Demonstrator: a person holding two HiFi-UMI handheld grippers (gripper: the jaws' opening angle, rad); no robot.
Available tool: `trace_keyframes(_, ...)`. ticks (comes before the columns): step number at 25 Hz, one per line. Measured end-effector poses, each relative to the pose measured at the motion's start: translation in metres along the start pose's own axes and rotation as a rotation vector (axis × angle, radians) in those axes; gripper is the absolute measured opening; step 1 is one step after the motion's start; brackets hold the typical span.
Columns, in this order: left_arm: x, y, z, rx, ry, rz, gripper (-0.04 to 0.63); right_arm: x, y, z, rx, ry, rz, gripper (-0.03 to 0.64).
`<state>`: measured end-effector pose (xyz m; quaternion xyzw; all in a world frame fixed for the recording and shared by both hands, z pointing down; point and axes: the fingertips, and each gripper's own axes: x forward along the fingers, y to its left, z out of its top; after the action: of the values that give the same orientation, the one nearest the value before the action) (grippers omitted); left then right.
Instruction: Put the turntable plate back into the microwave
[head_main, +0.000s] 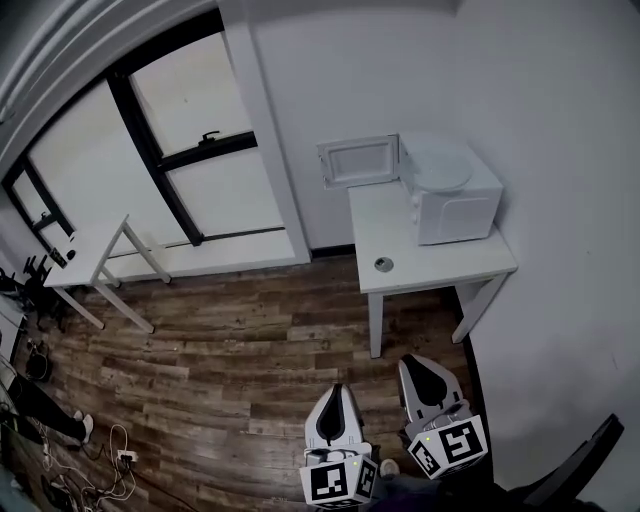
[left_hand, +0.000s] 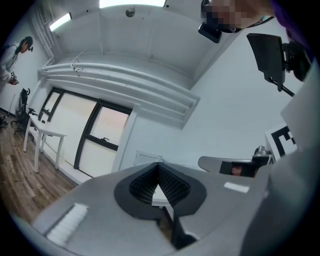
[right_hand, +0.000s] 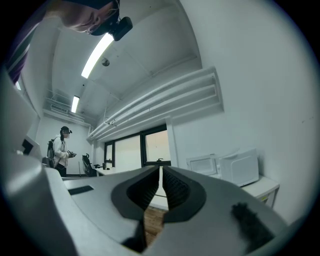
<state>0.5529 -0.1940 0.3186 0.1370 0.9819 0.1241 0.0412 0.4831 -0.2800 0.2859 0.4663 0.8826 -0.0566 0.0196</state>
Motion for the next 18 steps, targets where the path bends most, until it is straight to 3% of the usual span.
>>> trace_keyframes(3,0.02,0.017,-0.008,-0.054,0.008,0.026,0.005,0.022,-0.001,-0.003,-0.016,-0.005,0.016,0.011)
trace_keyframes(8,0.074,0.046,-0.005,-0.037,0.005,-0.029,0.005,0.08,-0.013,-0.013,-0.024,-0.011,-0.01,0.011)
trace_keyframes(11,0.116,0.072,0.005,-0.071,-0.011,-0.078,0.005,0.129,-0.016,-0.015,-0.015,-0.01,-0.01,0.011)
trace_keyframes(18,0.213,0.142,0.04,-0.014,-0.004,-0.133,0.005,0.242,-0.015,-0.007,-0.013,-0.037,-0.071,0.011)
